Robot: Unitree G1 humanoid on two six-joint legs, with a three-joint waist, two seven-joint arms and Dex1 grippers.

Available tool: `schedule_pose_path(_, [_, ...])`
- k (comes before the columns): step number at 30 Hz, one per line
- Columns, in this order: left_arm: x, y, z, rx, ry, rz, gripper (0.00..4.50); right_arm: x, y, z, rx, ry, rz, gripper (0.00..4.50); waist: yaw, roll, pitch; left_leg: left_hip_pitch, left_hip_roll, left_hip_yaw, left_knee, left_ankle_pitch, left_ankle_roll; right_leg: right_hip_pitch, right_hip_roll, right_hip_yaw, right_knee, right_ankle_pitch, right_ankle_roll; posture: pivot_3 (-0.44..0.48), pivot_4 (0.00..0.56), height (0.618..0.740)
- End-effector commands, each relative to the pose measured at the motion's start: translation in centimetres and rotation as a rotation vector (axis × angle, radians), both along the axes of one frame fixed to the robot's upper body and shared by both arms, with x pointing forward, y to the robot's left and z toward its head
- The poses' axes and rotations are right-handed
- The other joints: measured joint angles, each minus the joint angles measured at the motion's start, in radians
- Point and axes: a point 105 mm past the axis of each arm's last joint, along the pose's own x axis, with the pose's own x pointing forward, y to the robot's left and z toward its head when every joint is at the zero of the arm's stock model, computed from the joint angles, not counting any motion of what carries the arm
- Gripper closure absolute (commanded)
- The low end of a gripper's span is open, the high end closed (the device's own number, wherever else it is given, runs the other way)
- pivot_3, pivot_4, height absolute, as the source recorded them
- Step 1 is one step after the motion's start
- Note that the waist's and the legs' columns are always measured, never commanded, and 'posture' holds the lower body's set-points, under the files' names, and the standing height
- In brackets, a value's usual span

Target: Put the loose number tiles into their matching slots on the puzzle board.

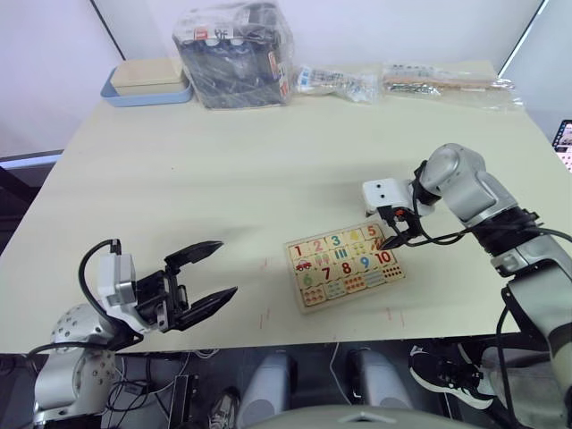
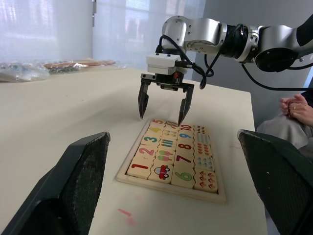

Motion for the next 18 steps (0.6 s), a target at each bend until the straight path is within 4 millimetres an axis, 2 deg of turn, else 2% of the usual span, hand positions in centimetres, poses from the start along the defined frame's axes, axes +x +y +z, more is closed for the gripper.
schedule_pose_path(1, [-0.2, -0.5, 0.4, 0.004, -0.027, -0.010, 0.00, 0.3, 0.2, 2.3, 0.074, -0.022, -0.007, 0.03, 0.000, 0.000, 0.000, 0.000, 0.000, 0.000, 0.000, 0.000, 0.000, 0.000, 0.000, 0.000, 0.000, 0.000, 0.000, 0.000, 0.150, 0.740])
schedule_pose_path(6, [-0.2, -0.5, 0.5, 0.001, -0.028, -0.005, 0.00, 0.4, -0.1, 3.0, 0.152, 0.015, -0.044, 0.03, 0.000, 0.000, 0.000, 0.000, 0.000, 0.000, 0.000, 0.000, 0.000, 0.000, 0.000, 0.000, 0.000, 0.000, 0.000, 0.000, 0.150, 0.740])
schedule_pose_path(9, [-0.1, -0.6, 0.5, -0.001, -0.029, -0.004, 0.00, 0.7, -0.2, 3.5, 0.195, 0.036, -0.083, 0.72, -0.001, 0.000, 0.000, 0.000, 0.000, 0.000, 0.000, 0.000, 0.000, 0.000, 0.000, 0.000, 0.000, 0.000, 0.000, 0.000, 0.150, 0.740])
schedule_pose_path(10, [-0.1, -0.6, 0.5, -0.001, -0.029, -0.004, 0.00, 1.0, -0.2, 3.5, 0.206, 0.026, -0.102, 1.33, 0.000, 0.000, 0.000, 0.000, 0.000, 0.000, 0.000, 0.000, 0.000, 0.000, 0.000, 0.000, 0.000, 0.000, 0.000, 0.000, 0.150, 0.740])
schedule_pose_path(11, [0.0, -0.6, 0.5, -0.002, -0.029, -0.005, 0.00, 1.2, -0.3, 3.4, 0.206, 0.023, -0.111, 1.62, 0.000, 0.000, 0.000, 0.000, 0.000, 0.000, 0.000, 0.000, 0.000, 0.000, 0.000, 0.000, 0.000, 0.000, 0.000, 0.000, 0.150, 0.740])
schedule_pose_path(15, [0.0, -0.7, 0.5, -0.003, -0.031, -0.006, 0.00, 1.5, -0.5, 2.9, 0.200, 0.020, -0.128, 3.68, 0.000, 0.000, 0.000, 0.000, 0.000, 0.000, 0.000, 0.000, 0.000, 0.000, 0.000, 0.000, 0.000, 0.000, 0.000, 0.000, 0.150, 0.740])
schedule_pose_path(16, [0.1, -0.7, 0.5, -0.003, -0.031, -0.006, 0.00, 1.6, -0.4, 2.7, 0.200, 0.020, -0.131, 3.92, 0.000, 0.000, 0.000, 0.000, 0.000, 0.001, 0.000, 0.000, 0.000, 0.000, 0.000, 0.001, 0.000, 0.000, 0.000, 0.000, 0.150, 0.740])
schedule_pose_path(17, [0.1, -0.7, 0.5, -0.003, -0.031, -0.006, 0.00, 1.7, -0.5, 2.6, 0.198, 0.017, -0.133, 4.42, -0.001, 0.000, 0.000, 0.000, 0.000, 0.001, 0.000, 0.000, 0.000, 0.000, 0.000, 0.001, 0.000, 0.000, 0.000, 0.000, 0.150, 0.740])
schedule_pose_path(18, [0.1, -0.7, 0.5, -0.002, -0.031, -0.006, 0.00, 1.8, -0.4, 2.5, 0.195, 0.012, -0.136, 4.47, -0.001, 0.000, 0.000, 0.000, 0.000, 0.001, 0.000, 0.000, 0.000, 0.000, 0.000, 0.001, 0.000, 0.000, 0.000, 0.000, 0.150, 0.740])
